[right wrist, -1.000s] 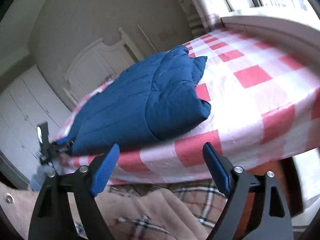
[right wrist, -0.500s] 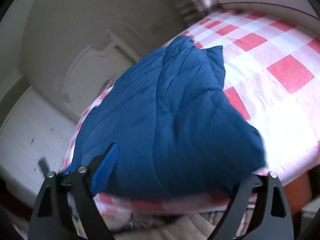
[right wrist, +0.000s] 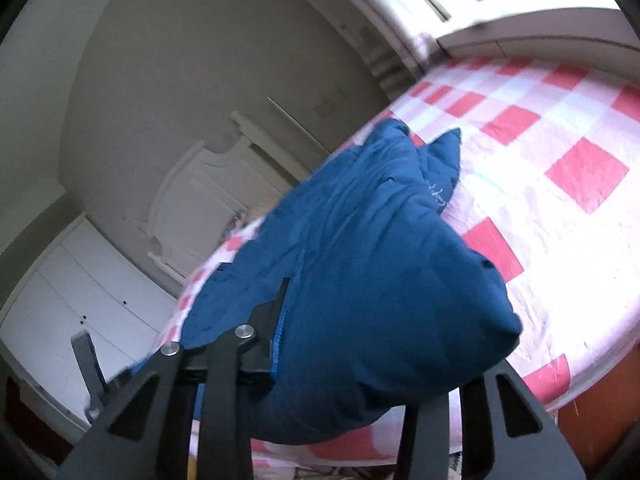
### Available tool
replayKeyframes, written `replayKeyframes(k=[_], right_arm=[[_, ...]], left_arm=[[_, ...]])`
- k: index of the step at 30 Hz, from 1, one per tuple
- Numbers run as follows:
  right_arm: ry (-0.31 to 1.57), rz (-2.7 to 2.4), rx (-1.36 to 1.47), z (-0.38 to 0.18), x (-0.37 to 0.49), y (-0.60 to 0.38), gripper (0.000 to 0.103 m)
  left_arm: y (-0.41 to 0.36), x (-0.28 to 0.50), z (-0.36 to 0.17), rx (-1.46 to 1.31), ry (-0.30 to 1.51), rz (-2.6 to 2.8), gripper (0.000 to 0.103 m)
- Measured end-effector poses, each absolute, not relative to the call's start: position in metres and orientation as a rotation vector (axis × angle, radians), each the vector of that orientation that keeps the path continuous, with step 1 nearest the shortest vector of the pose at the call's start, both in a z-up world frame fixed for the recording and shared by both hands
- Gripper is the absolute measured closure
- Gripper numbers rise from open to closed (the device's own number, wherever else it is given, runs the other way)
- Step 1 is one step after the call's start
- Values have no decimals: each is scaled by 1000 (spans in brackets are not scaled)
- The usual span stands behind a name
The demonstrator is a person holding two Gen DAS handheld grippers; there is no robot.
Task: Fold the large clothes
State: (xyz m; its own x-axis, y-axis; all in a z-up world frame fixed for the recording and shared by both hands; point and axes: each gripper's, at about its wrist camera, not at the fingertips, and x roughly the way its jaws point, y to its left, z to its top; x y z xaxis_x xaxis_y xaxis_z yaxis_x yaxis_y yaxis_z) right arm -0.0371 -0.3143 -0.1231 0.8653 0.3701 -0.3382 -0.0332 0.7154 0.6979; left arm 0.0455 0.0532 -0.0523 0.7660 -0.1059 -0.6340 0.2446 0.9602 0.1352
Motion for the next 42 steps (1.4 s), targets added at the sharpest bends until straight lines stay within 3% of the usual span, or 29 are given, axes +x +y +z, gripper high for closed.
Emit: replayKeyframes(k=[7,13,17,22,27,32,35,42], right_arm=[[426,242,754,-111,-50,-326,67],[457,236,760,-120,-53,-330,67],[472,236,735,-119,-47,-329,67],[481,236,740,-122,-43,-331,67],[490,230,751,-124,-38,-332,67],[498,224,757,-125,-33,-332,67],[504,222,761,-127,-32,-332,67],[517,201,730,-124,-30,-330,67]], left_arm=[[-19,145,-25,244,708,-189,2],[-81,251,-87,336,860,10,2],[-83,268,-113,332,939,-6,2],[-59,245,-96,271,904,-70,3],[-40,154,-66,232,789,-227,2],[-37,89,-97,312,804,-291,2],[-36,63,-121,318,679,-251,2],[-26,67,-110,281,743,-297,3]])
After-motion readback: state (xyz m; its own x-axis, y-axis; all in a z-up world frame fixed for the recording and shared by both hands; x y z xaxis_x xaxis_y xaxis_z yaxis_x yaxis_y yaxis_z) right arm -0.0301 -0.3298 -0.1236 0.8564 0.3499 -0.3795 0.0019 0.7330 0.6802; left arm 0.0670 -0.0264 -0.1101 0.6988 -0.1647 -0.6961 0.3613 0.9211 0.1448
